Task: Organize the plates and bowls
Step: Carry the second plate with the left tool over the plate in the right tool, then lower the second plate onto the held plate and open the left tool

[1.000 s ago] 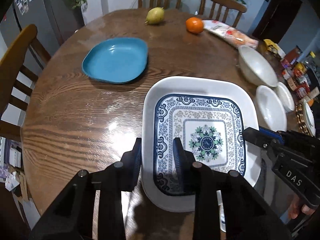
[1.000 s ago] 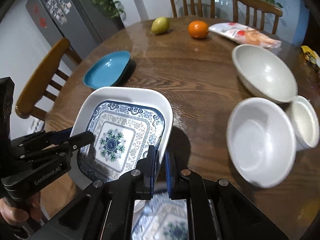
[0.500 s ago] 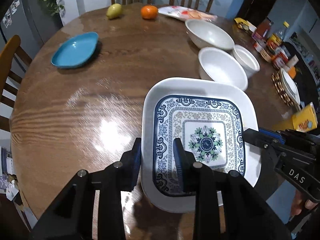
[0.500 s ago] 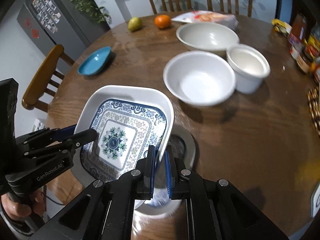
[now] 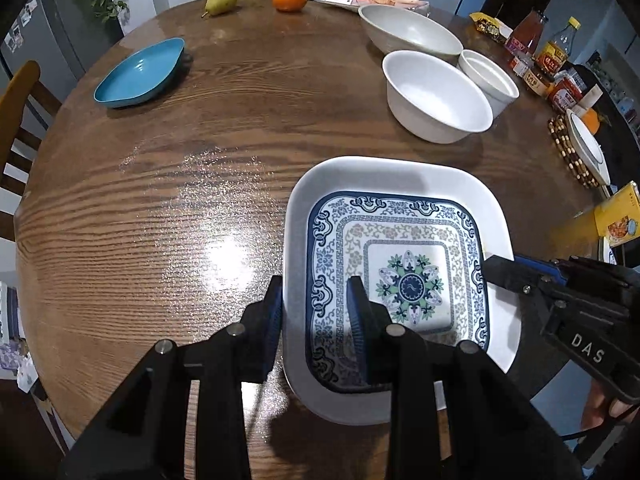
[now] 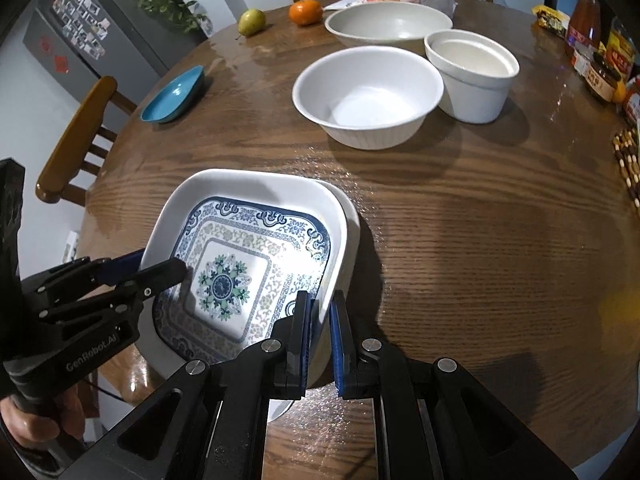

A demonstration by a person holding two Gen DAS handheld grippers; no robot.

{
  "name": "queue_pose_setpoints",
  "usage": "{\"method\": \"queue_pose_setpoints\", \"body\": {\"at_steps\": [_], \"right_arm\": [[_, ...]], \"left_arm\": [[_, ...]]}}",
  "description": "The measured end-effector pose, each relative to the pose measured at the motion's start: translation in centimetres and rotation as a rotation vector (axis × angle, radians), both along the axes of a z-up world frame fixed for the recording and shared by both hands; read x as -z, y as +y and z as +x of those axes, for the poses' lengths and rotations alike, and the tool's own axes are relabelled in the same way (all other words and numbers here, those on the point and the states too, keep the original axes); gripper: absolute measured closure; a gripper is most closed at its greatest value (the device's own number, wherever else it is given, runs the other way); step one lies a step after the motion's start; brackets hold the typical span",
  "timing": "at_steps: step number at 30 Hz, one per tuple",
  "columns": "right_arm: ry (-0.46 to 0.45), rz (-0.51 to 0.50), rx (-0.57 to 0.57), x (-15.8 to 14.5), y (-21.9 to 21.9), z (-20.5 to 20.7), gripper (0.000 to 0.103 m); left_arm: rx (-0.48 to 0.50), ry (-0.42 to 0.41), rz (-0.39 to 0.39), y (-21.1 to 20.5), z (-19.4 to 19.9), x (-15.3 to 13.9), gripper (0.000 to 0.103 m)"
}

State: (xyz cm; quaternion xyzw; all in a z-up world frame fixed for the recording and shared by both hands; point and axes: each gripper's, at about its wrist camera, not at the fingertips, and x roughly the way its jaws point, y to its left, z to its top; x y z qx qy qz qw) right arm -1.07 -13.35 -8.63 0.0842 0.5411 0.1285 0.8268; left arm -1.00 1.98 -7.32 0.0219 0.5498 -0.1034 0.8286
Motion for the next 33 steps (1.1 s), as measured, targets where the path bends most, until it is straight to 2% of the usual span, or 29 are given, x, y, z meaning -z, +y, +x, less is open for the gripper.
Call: {"method": "queue_pose_setpoints", "body": {"at_steps": [11,29,33], "right_arm": [[-0.017,-0.039,-0.019,0.2,0.5,-0.2,0.092],[-0.045,-0.143,-0.028,0.2,1.3,0.6,0.092],[-0.032,-0.127,-0.024,0.3,0.8,0.8,0.092]], "left_arm": [[-0.006,0.007,0.017,0.0,0.5,1.0,0.075],[0.012,-0.009,0.032,-0.7,0.8,0.8,0.073],[0.018,-0.021,0.04,-0.9,1.0,0.7,0.073]]}}
